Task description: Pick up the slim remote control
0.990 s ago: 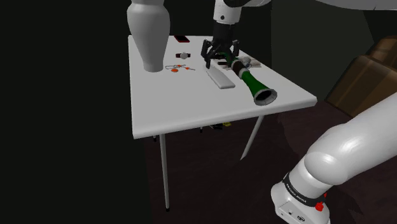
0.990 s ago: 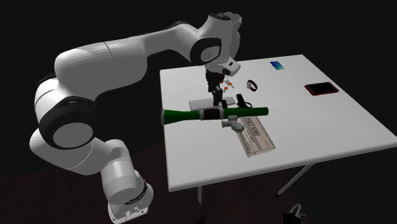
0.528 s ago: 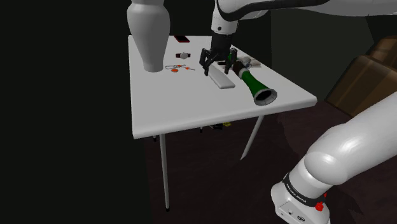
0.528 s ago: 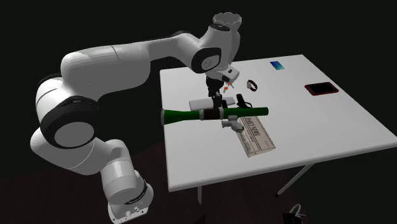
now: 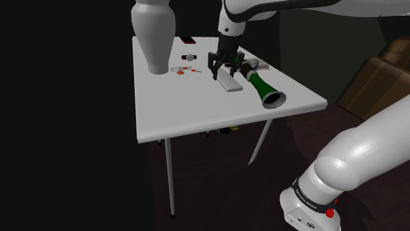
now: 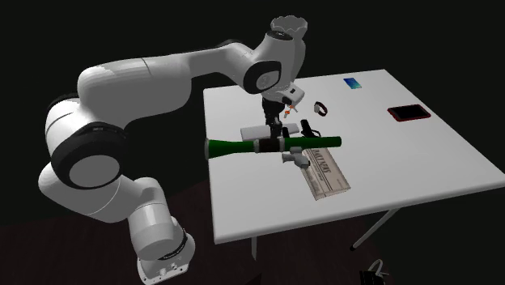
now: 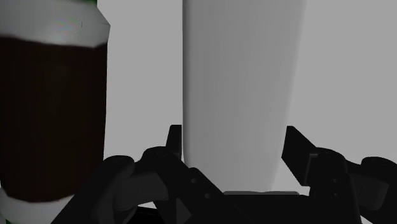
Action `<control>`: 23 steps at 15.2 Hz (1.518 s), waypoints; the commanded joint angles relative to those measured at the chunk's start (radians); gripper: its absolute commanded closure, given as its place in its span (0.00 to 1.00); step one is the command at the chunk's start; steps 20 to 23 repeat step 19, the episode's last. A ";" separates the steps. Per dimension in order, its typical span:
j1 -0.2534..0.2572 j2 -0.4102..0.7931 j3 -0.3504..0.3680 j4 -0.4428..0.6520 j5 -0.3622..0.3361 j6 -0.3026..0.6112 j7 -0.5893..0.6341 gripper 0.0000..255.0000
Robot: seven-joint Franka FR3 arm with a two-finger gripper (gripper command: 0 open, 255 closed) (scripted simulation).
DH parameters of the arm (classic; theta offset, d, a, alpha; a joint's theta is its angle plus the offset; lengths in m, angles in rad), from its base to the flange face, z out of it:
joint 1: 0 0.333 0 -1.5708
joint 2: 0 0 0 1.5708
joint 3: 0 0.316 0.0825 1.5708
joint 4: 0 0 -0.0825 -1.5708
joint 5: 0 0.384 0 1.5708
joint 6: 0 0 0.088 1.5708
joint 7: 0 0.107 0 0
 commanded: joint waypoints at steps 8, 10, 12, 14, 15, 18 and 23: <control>-0.001 0.006 -0.002 0.085 -0.002 -0.081 0.001 1.00; -0.002 0.009 -0.002 0.116 -0.002 -0.108 0.001 1.00; -0.002 0.013 -0.002 0.147 -0.003 -0.135 0.001 1.00; -0.002 0.018 -0.003 0.179 -0.004 -0.163 0.002 1.00; -0.003 0.020 -0.003 0.195 -0.005 -0.176 0.002 1.00; -0.003 0.027 -0.003 0.231 -0.006 -0.206 0.003 1.00; -0.003 0.027 -0.003 0.231 -0.006 -0.206 0.003 1.00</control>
